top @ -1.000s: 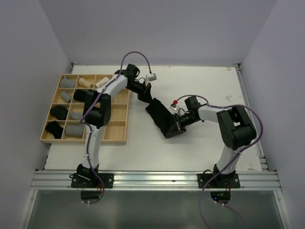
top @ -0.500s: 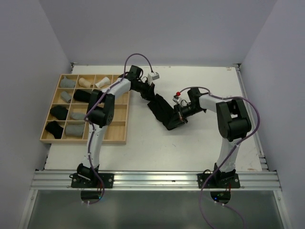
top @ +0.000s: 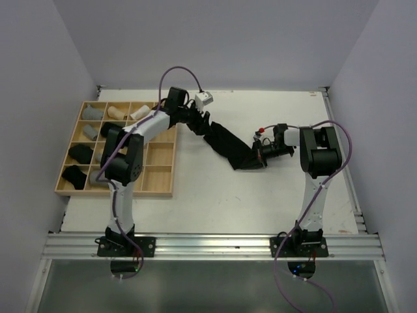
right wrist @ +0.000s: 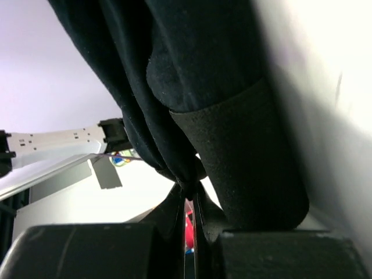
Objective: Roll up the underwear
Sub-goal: Fold the underwear
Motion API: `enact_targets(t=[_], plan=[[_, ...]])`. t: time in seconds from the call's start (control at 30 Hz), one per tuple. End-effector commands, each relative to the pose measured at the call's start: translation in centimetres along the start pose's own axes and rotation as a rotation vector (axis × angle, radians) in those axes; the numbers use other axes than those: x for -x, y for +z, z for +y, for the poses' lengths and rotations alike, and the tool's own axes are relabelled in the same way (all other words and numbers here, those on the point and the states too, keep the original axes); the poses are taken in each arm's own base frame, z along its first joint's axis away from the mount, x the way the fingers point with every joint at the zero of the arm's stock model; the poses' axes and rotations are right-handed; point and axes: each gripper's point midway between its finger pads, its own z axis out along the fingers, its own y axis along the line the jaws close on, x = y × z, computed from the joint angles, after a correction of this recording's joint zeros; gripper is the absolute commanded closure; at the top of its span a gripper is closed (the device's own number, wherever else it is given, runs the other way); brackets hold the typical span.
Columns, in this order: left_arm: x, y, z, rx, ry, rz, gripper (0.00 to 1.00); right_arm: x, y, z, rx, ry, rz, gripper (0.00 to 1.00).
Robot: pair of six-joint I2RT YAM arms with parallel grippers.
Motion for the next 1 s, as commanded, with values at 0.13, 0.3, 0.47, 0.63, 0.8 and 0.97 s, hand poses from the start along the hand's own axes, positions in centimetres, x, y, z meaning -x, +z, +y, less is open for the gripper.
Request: enact_targets(t=[0.13,0.3,0.47,0.63,0.8,0.97], plan=[[4.1,-4.5,-0.3,0.135,0.095,-0.063,0.34,1.6,0.4,-0.8,-0.006,0.090,-0.018,0.81],[0.9,-4.5,-1.2,0.133,-0.005,0.003,0.27,2.6,-1.8,1.7,-0.107,-0.019,-0.100,0.55],[1.0,-6.1,-1.3,0.220,-0.007,-0.011,0.25,2.1,-4.7,2.4,-0.313,-0.053,-0.184,0.60],[0.6,-7.6,-1.8,0.268,0.057,-0.021,0.00,4.2,-8.9,4.8,-0.486,-0.186,-0.417,0.69],[0.2,-8.4,-4.5,0.165,0.111,-0.007,0.00,10.3,-11.8,7.4,-0.544,-0.293,-0.657,0.72],[-3.0,-7.6,-3.8,0.192,0.066,0.171,0.00,14.2,-10.2,5.4,-0.619,-0.291,-0.571,0.79]])
